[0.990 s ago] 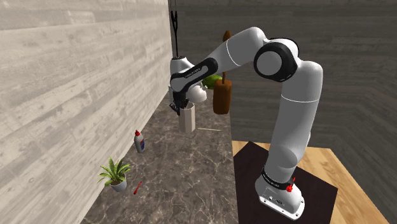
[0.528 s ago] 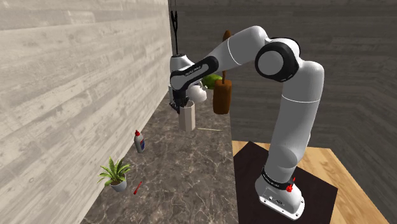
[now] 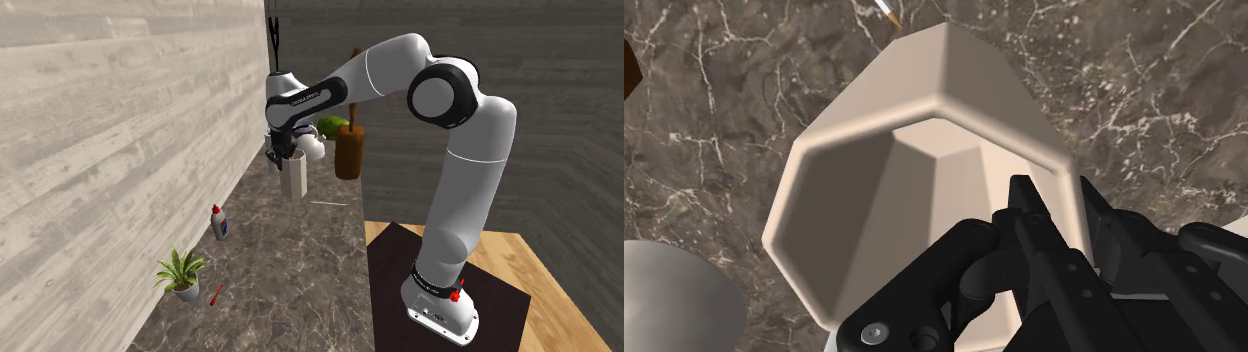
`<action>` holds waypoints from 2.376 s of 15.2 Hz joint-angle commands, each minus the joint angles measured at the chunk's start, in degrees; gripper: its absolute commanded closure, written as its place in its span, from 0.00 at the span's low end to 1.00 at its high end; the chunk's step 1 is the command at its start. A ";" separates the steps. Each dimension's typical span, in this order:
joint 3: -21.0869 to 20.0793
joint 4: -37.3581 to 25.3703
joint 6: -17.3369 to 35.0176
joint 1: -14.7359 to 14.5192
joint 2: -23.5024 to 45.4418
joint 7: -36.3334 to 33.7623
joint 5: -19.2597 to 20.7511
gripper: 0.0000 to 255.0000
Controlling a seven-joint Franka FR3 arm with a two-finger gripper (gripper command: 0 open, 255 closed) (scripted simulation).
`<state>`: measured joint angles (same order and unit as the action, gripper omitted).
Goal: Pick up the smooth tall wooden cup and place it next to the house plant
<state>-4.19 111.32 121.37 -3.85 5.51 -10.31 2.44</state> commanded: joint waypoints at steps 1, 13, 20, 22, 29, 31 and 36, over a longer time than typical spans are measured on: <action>0.00 -1.19 -1.49 0.01 -0.35 0.10 -0.06 1.00; -0.03 -8.37 -10.38 0.01 -2.06 0.48 -0.36 1.00; -0.05 -13.53 -15.72 -0.01 -2.25 0.64 -0.43 1.00; -0.06 -15.15 -17.28 -0.02 -2.19 0.68 -0.44 1.00; -0.09 -21.41 -22.87 -0.07 -1.51 0.80 -0.42 1.00; -0.10 -23.39 -24.52 -0.09 -1.18 0.83 -0.40 1.00; -0.14 -28.78 -28.78 -0.15 -0.05 0.88 -0.32 1.00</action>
<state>-4.36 83.74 93.47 -4.03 5.17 -9.52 2.09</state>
